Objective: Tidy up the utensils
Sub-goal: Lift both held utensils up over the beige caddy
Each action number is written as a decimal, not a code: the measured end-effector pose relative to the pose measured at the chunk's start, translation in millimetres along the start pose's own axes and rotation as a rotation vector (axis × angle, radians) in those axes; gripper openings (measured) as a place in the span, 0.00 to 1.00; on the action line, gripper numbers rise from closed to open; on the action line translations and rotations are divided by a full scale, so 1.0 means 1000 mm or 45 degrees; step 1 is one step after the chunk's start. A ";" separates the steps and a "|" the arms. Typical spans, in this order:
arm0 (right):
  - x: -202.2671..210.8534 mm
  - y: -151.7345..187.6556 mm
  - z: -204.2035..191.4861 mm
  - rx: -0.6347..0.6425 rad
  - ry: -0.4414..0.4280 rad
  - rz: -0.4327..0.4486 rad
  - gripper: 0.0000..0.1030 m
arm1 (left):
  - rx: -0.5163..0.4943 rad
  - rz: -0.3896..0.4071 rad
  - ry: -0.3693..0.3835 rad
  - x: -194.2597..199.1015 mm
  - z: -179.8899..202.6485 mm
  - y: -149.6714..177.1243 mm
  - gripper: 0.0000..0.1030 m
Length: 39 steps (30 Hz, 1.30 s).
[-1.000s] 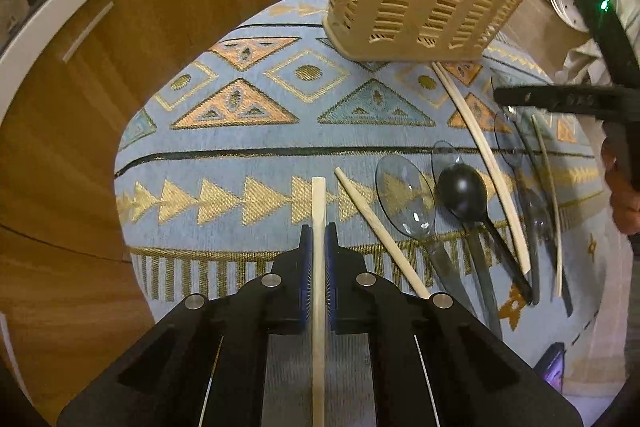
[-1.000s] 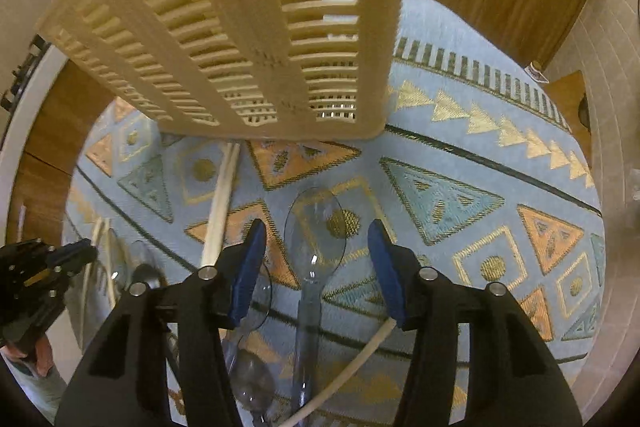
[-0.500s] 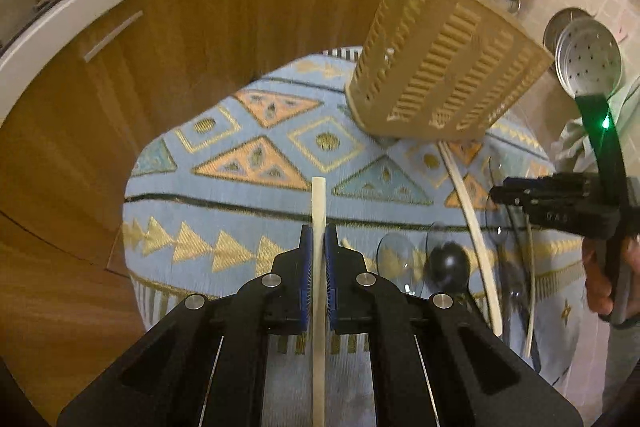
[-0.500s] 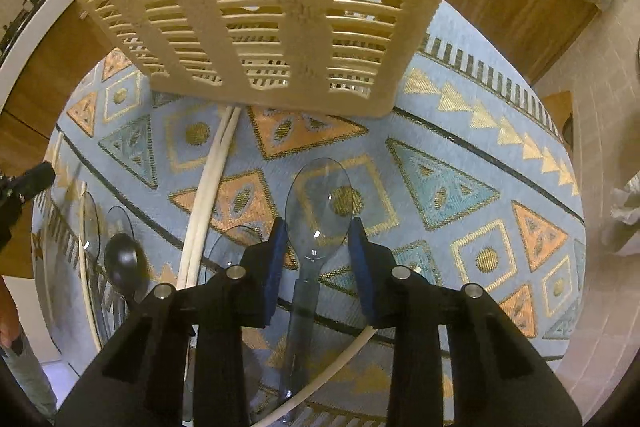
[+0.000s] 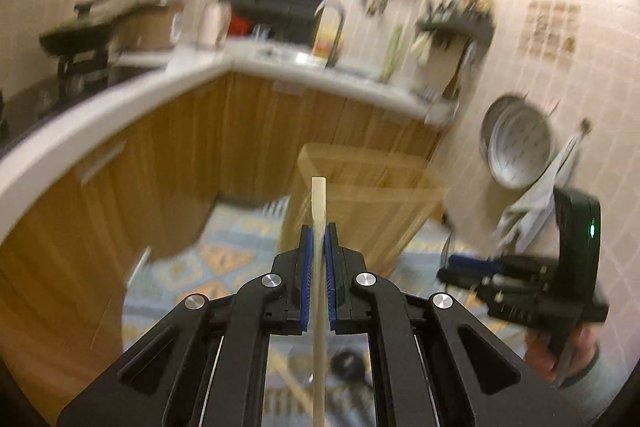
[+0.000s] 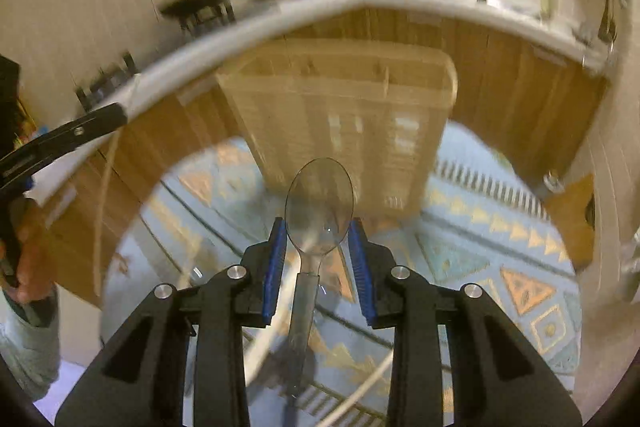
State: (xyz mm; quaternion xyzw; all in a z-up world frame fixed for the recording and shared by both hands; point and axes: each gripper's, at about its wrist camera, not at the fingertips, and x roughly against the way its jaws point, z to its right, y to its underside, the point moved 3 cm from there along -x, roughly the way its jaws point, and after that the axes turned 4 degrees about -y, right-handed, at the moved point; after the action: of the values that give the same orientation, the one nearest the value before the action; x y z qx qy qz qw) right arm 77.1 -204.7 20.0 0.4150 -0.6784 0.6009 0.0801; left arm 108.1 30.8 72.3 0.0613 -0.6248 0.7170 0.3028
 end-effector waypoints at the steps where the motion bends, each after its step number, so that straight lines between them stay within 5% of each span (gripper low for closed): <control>1: 0.011 -0.009 -0.003 0.007 -0.003 0.075 0.28 | -0.008 0.035 0.005 0.003 0.006 -0.008 0.04; 7: 0.051 -0.063 0.001 -0.010 0.041 0.320 0.28 | 0.017 0.320 0.007 0.010 0.037 -0.067 0.04; 15: 0.066 -0.123 0.026 -0.044 0.301 0.606 0.28 | 0.162 0.630 -0.075 -0.022 0.043 -0.112 0.04; 19: 0.056 -0.136 0.038 -0.022 0.430 0.691 0.28 | 0.160 0.669 -0.133 -0.047 0.043 -0.116 0.04; 29: -0.008 -0.119 0.051 0.001 0.500 0.624 0.28 | 0.129 0.751 -0.371 -0.094 0.032 -0.088 0.04; 39: -0.029 -0.095 0.054 0.007 0.486 0.568 0.28 | 0.166 0.639 -0.360 -0.103 0.011 -0.070 0.05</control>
State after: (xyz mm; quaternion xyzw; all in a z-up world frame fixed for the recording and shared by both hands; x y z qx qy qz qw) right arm 179.8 -232.4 59.0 0.1353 -0.7239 0.6727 0.0712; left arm 224.3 -13.6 86.4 0.0233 -0.6091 0.7925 0.0214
